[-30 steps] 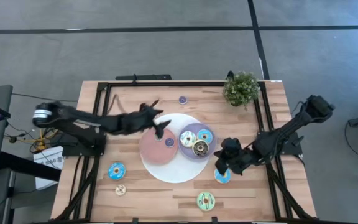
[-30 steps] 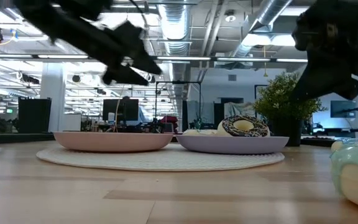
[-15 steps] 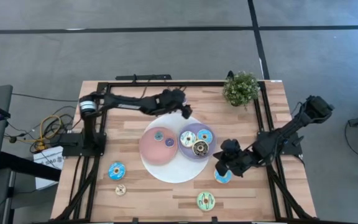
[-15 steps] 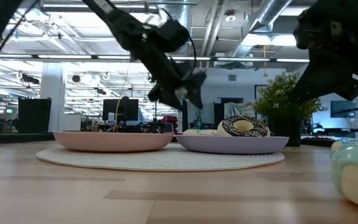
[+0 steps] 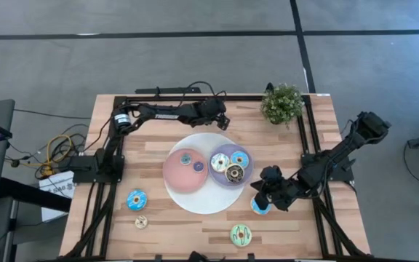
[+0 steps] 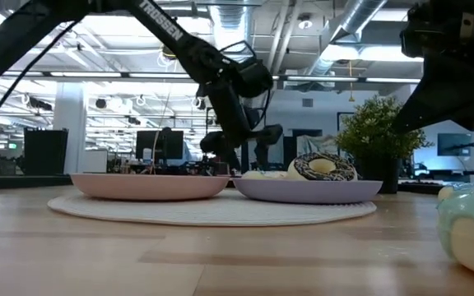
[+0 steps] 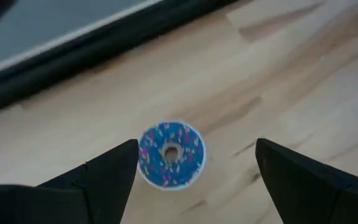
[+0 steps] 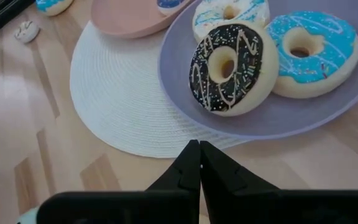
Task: Pick & Place donuts
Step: Put the small violet donut on the pink plate
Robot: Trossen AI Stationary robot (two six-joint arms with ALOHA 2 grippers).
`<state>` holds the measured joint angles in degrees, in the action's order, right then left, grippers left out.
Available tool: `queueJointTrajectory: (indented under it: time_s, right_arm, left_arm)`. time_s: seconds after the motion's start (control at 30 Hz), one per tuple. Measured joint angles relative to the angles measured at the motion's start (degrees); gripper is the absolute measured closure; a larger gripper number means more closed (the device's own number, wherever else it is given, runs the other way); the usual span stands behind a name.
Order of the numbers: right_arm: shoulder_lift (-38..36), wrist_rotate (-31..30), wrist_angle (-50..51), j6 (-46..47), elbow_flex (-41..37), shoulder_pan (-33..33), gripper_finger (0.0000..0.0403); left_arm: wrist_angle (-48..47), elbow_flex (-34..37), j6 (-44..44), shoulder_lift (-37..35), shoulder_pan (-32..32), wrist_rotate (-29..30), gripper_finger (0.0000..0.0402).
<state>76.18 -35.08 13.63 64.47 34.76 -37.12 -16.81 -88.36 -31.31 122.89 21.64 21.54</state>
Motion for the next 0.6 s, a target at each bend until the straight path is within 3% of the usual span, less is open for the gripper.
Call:
queueJointTrajectory:
  time_s: [0.1, 0.6]
  right_arm:
    - [0.0, -0.1, 0.0, -0.3, 0.0, 0.0, 0.0401]
    - [0.0, 0.0, 0.0, -2.0, 0.0, 1.7, 0.0401]
  left_arm:
    - [-1.2, 0.2, -1.8, 0.2, 1.1, -3.3, 0.0084]
    - [-8.4, 0.2, 0.8, 0.4, 2.0, -5.4, 0.0084]
